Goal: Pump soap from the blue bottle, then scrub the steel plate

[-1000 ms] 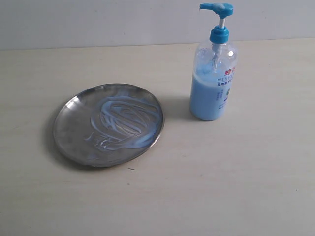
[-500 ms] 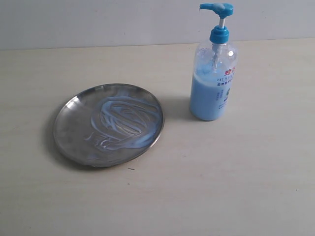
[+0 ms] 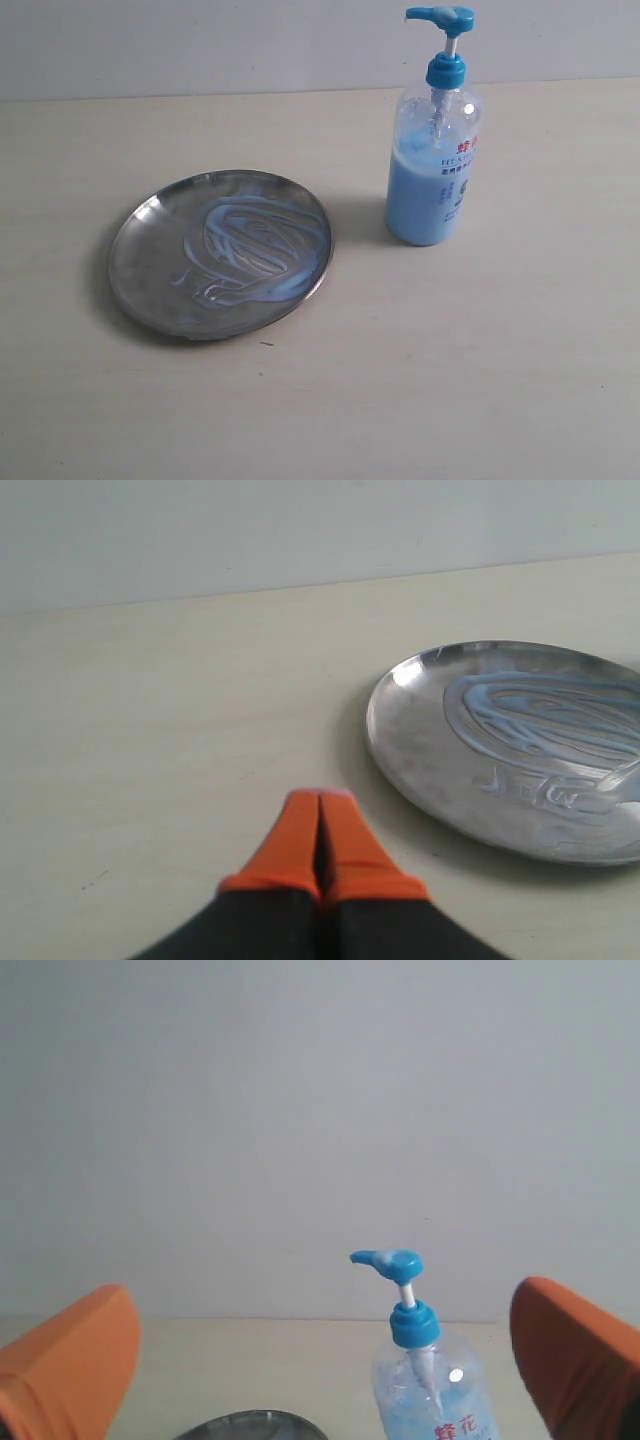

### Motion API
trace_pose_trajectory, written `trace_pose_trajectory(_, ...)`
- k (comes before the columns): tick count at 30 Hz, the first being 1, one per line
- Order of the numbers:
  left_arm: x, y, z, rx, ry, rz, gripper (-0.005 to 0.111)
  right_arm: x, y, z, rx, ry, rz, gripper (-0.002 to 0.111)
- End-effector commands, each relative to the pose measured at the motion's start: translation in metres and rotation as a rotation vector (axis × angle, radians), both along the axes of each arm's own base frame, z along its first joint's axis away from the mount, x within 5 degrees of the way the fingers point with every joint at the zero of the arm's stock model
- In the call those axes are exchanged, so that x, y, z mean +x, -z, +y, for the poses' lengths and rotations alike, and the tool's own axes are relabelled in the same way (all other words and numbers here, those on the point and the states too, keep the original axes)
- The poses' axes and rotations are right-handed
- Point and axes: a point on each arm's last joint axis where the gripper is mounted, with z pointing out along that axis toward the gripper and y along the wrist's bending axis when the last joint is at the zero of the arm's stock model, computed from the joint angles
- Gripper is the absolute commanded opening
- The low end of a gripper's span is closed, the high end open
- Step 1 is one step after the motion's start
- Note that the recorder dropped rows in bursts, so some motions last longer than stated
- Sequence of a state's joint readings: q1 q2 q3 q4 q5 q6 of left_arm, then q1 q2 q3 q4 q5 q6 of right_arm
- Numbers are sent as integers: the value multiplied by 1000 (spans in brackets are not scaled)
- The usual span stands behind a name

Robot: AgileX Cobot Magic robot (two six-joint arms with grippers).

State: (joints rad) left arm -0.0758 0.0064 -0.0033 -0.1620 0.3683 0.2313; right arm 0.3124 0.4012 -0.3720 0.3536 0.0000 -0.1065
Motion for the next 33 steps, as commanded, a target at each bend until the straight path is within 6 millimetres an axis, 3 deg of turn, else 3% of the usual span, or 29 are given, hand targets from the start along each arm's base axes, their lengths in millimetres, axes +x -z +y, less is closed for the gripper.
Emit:
trace_pose_trajectory(1, 0, 0, 0, -2, 5, -8, 0, 1, -2, 0, 67, 3, 6, 97)
trace_pose_trajectory(17, 0, 0, 0, -2, 5, -8, 0, 1, 0, 1, -28, 0, -4, 97)
trace_pose_trajectory(21, 0, 0, 0, -2, 5, -8, 0, 1, 1, 1, -56, -4, -1, 105)
trace_pose_trajectory(33, 0, 0, 0, -2, 5, -8, 0, 1, 1, 1, -72, -8, 3, 105)
